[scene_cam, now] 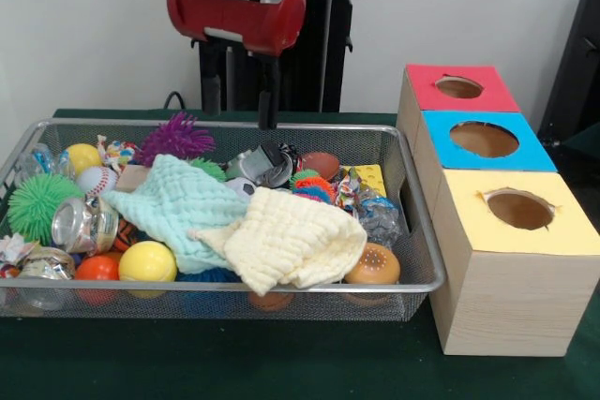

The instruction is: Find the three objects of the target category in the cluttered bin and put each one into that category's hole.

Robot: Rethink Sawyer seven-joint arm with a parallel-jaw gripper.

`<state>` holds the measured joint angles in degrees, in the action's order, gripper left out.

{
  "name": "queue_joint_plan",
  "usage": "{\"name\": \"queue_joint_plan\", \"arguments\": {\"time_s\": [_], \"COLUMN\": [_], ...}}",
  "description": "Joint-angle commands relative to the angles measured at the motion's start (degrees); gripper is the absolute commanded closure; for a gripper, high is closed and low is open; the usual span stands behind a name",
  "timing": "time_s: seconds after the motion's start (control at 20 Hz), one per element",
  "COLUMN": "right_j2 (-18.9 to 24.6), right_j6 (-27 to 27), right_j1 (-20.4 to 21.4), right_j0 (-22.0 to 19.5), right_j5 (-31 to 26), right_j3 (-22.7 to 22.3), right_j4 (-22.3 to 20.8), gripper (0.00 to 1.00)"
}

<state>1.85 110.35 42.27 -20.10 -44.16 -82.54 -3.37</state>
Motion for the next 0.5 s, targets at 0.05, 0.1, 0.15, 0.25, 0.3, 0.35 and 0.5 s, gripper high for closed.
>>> {"name": "queue_joint_plan", "arguments": {"time_s": [0.05,0.1,0.15,0.25,0.3,0.35,0.5], "right_j2": [7.21,7.68,8.18,8.69,8.94,9.24,10.02], "right_j6": [-10.45,-10.55,-10.84,-11.08,-10.97,-11.04,-10.57], "right_j1": [-3.97,-4.11,-4.45,-4.66,-4.64,-4.81,-5.32], "right_j0": [-2.74,-3.11,-3.55,-4.09,-4.33,-4.63,-5.24], "right_j5": [0.85,0.84,0.83,0.89,0.87,1.1,1.64], "right_j3": [-1.14,-1.11,-0.85,-0.68,-0.8,-0.7,-0.75], "right_j4": [-5.04,-5.34,-5.68,-6.38,-6.61,-7.01,-7.86], "gripper": [0.0,0.0,0.0,0.0,0.0,0.0,0.0]}}
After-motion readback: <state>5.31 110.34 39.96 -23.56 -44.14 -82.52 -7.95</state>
